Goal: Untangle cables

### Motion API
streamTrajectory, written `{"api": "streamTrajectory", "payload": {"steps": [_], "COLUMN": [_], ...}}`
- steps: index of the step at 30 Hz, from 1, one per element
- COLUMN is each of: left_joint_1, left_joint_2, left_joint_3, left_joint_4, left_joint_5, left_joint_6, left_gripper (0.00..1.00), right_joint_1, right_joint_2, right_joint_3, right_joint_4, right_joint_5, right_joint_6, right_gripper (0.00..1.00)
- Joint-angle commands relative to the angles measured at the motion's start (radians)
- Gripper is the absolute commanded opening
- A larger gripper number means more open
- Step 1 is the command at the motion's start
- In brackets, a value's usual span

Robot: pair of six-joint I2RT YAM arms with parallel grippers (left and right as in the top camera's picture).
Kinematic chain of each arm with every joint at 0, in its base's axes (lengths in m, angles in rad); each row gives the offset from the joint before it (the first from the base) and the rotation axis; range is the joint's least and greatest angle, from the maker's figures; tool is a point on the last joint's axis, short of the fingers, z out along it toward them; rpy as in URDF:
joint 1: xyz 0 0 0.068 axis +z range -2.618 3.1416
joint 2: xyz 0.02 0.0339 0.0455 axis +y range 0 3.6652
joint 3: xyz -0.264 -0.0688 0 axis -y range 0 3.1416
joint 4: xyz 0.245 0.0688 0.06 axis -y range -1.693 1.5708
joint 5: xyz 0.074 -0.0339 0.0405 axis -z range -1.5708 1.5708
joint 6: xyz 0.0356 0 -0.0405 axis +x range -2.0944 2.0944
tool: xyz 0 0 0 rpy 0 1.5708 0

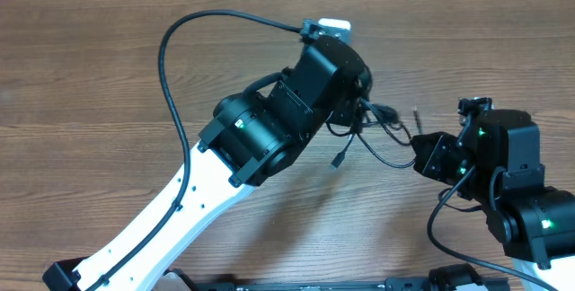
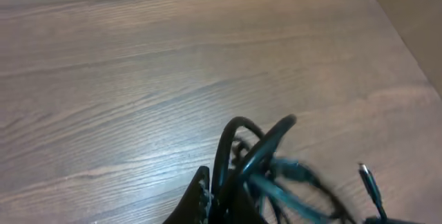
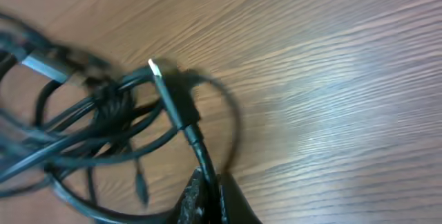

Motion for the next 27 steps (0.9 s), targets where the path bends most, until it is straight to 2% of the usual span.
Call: {"api": "streamTrajectory", "payload": {"steps": [1,10,11,13,17,27], "left_joint_1": [0.006,0.006,0.006,0.004,0.004,0.004], "left_joint_2": [-0.029,-0.029,-0.029,-0.029,-0.029,-0.029], "left_joint_3": [0.013,0.013,0.013,0.013,0.013,0.013], "left_joint_4": [0.002,0.003,0.008,0.022,0.047,0.099], "left_joint_5": [-0.091,-0.088,-0.08,-0.043,0.047,0.297], "left_joint_6": [-0.096,-0.086,-0.069,-0.005,0.14,0.423], "left_gripper": [0.04,0.04,0.04,0.04,0.04,0.04], "right_joint_1": [-0.003,-0.003,-0.003,-0.003,-0.003,-0.003], "right_joint_2": [-0.008,-0.008,-0.008,-0.008,-0.008,-0.008], "right_joint_3": [0.018,0.018,0.018,0.018,0.018,0.018], "right_joint_4": [-0.003,-0.008,-0.009,-0.011,-0.01,0.022], "right_joint_5": [0.064,0.082,0.082,0.082,0.082,0.013], "right_joint_6": [0.041,0.062,0.059,0.059,0.059,0.06], "right_gripper": [0.04,0.05,0.13,0.39,0.55,0.55]}}
